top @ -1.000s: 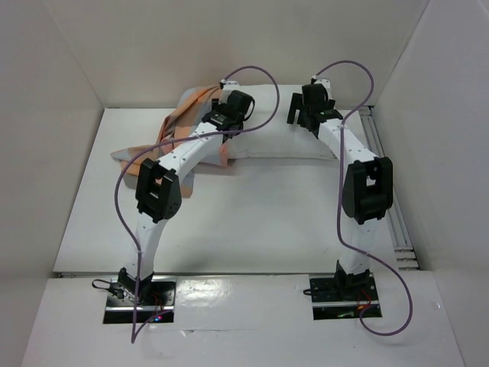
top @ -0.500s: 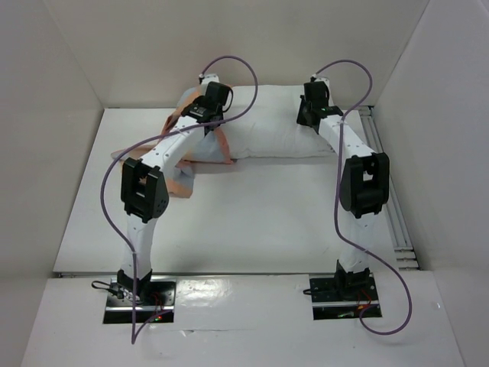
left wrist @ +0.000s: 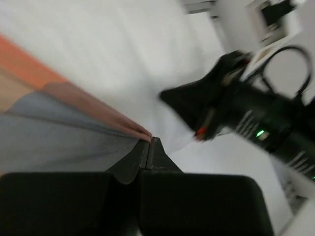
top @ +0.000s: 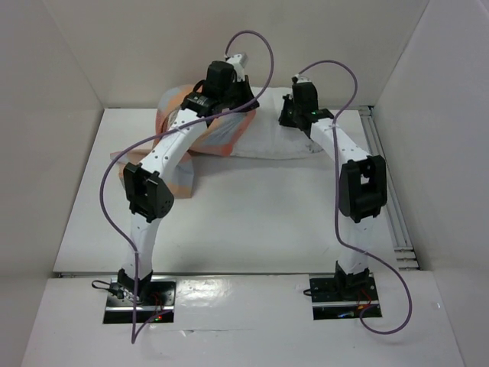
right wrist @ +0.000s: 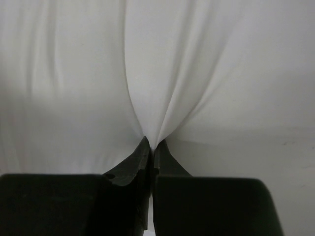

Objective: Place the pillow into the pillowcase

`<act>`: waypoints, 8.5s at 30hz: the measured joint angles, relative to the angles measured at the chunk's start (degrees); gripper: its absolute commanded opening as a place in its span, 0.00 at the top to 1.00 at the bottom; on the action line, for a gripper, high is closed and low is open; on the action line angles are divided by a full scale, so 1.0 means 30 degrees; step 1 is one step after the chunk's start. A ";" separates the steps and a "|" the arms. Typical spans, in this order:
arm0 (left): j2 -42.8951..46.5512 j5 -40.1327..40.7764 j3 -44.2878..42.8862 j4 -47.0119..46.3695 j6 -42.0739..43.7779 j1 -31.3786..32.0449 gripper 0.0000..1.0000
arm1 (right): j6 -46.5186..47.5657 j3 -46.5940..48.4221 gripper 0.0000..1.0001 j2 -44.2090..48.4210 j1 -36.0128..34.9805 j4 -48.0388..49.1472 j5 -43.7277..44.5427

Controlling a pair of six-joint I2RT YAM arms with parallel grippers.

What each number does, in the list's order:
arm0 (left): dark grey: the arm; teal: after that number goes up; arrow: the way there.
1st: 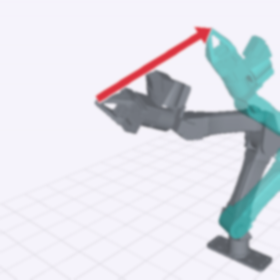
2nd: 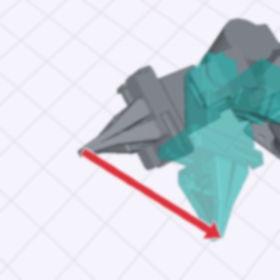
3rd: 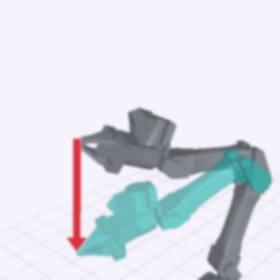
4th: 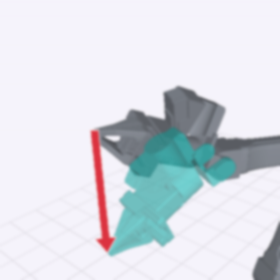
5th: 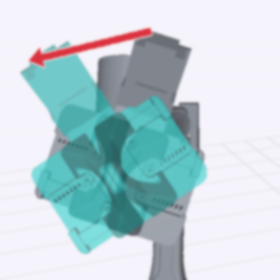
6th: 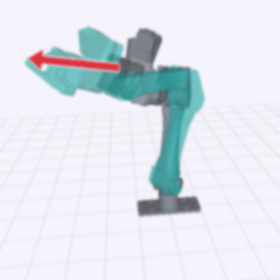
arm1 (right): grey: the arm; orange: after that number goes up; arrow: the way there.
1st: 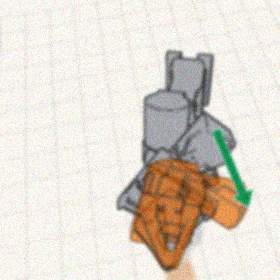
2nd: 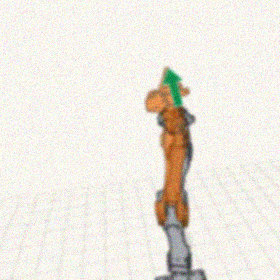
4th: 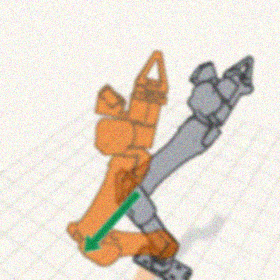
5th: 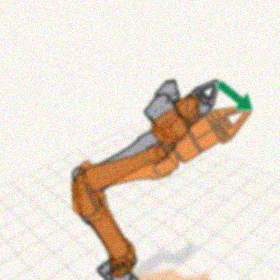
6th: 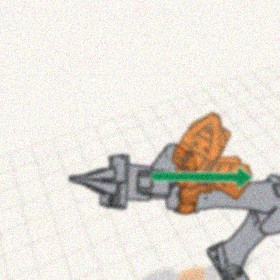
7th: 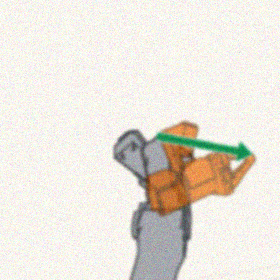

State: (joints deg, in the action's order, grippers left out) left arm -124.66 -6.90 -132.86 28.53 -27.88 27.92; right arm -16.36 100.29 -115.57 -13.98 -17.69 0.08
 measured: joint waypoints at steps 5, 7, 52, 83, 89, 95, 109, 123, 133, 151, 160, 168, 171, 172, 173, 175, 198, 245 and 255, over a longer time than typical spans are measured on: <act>0.0138 -0.4291 0.0663 -0.1734 -0.2412 -0.0590 1.00 | -0.0962 -0.2827 1.00 0.2841 -0.1515 0.0430 0.0015; 0.1246 -0.5501 0.2863 -0.2470 -0.2973 -0.0561 1.00 | -0.1435 -0.4830 1.00 0.4306 -0.1843 0.0852 -0.0044; -0.0321 1.0258 0.0641 0.7096 0.1778 -0.2601 0.74 | -0.1552 -1.0936 0.00 1.0105 -0.1770 -0.1158 0.2441; 0.3191 0.1362 0.2718 0.5297 0.2157 -0.2951 1.00 | -0.2237 -1.2444 0.01 0.9952 0.0270 -0.0015 -0.0415; 0.3155 0.0998 0.2718 0.5282 0.2171 -0.2353 1.00 | -0.2528 -1.3311 1.00 0.8626 0.0226 0.2586 -0.4481; 0.2288 0.0867 0.1617 0.5814 0.2215 -0.0721 1.00 | -0.2667 -1.2757 1.00 0.8684 -0.0809 0.3271 -0.5013; 0.2025 -0.1821 0.3140 -0.0474 -0.2251 0.1566 1.00 | -0.2608 -1.3107 1.00 1.2116 -0.2025 0.1559 -0.2484; 0.5042 0.1894 0.5340 0.0903 -0.0590 0.3045 0.18 | -0.2820 -1.4047 0.00 1.1351 0.1479 0.1545 -0.1661; 1.1081 1.0462 2.0939 -0.4320 0.0146 -0.0291 0.12 | -0.2251 -1.0652 0.00 1.1482 0.0525 0.0015 0.1013; 0.5661 1.0229 2.2003 -1.1912 0.0794 -0.3300 0.31 | -0.1880 -0.8896 0.00 1.1591 0.0291 -0.0335 0.1727; 0.4983 0.8058 2.1281 -1.1876 0.1151 -0.3388 0.18 | -0.1880 -0.8896 0.00 1.1329 0.0131 -0.0408 0.1705; 0.4597 0.7723 1.9817 -0.9734 0.1392 -0.3308 0.16 | -0.1880 -0.8896 0.00 1.1067 0.0080 -0.0423 0.1668; 0.3832 0.7803 1.8695 -0.9071 0.1443 -0.3271 0.16 | -0.1880 -0.8896 0.00 1.1030 0.0058 -0.0423 0.1661; 0.3643 0.7803 1.8498 -0.8910 0.1472 -0.3257 0.18 | -0.1880 -0.8896 0.00 1.1023 0.0036 -0.0423 0.1661; 0.3453 0.7803 1.8302 -0.8743 0.1530 -0.3257 0.21 | -0.1872 -0.8896 0.00 1.1023 0.0000 -0.0423 0.1647; 0.3045 0.7796 1.7748 -0.8153 0.1683 -0.3257 0.22 | -0.1851 -0.8896 0.00 1.1009 -0.0058 -0.0430 0.1625; 0.2732 0.6994 1.7784 -0.6863 0.2790 -0.3585 0.22 | -0.1719 -0.8888 0.00 1.0739 -0.0721 -0.0568 0.1603; 0.6674 0.4211 1.4535 -0.3213 0.2164 0.2484 1.00 | -0.1151 -0.9100 1.00 0.6586 -0.3293 0.0204 0.2157; 0.7220 0.0255 1.1336 -0.0255 0.0794 0.2929 1.00 | -0.2200 -0.9792 1.00 0.7941 -0.1902 0.1574 0.1035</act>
State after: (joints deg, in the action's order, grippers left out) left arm -103.00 -6.13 -98.85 27.77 -25.50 36.71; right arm -22.96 70.91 -91.74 -19.68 -12.97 3.18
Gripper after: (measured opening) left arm 0.033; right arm 0.032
